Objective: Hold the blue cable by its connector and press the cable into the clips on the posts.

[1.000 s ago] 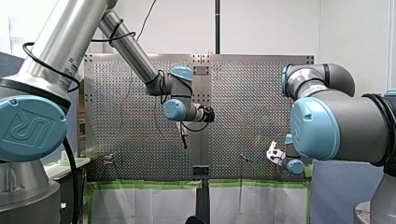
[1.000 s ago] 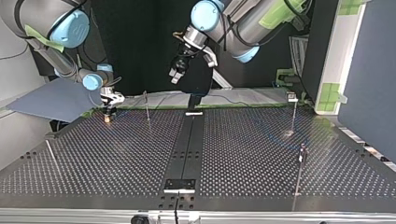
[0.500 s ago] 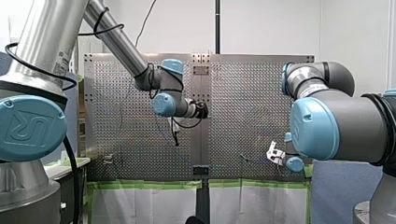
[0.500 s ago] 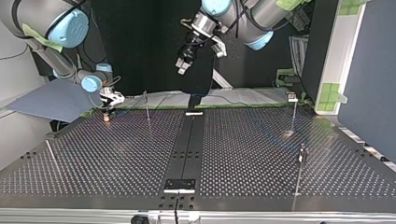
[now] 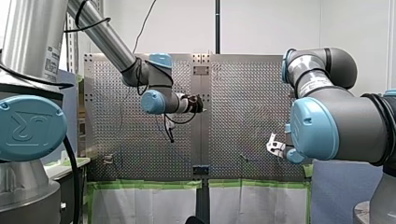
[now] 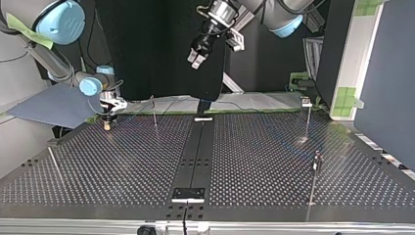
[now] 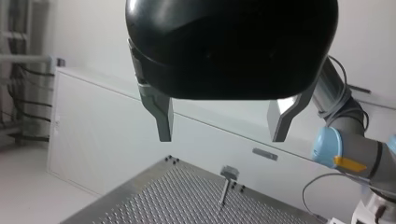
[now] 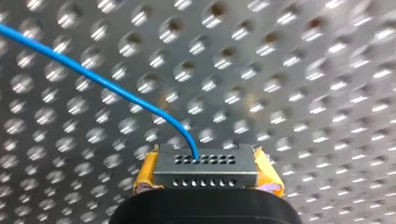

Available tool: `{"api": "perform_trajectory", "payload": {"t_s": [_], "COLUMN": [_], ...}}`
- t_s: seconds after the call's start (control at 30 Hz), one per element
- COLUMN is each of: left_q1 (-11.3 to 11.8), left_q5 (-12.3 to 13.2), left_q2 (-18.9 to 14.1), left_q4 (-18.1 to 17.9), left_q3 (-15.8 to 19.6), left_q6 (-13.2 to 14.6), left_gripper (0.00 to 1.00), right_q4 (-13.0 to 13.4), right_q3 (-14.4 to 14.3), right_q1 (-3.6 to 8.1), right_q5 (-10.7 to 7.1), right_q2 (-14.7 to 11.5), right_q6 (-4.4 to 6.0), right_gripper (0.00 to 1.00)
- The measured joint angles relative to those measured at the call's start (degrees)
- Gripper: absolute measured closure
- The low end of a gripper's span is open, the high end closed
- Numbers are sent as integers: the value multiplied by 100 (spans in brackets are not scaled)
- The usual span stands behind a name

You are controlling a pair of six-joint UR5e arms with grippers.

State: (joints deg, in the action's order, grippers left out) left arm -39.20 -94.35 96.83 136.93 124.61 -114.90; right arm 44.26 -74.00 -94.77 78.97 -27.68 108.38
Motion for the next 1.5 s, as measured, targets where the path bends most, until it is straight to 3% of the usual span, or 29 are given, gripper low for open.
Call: {"api": "perform_trajectory", "payload": {"t_s": [0.2,0.4,0.5,1.5], "left_q1": [22,30,32,33], "left_q5": [118,126,125,124], "left_q2": [-317,-457,-467,-469], "left_q4": [-317,-577,-624,-642], "left_q3": [317,576,623,640], "left_q6": [-35,-27,-25,-23], "left_gripper": [0,0,0,0], "right_q4": [259,204,187,181], "right_q3": [-297,-571,-625,-645], "right_q1": [-73,-148,-157,-160], "right_q5": [-65,-96,-98,-99], "right_q2": [-296,-571,-623,-644], "right_q6": [-119,-304,-347,-364], "right_gripper": [100,100,100,100]}}
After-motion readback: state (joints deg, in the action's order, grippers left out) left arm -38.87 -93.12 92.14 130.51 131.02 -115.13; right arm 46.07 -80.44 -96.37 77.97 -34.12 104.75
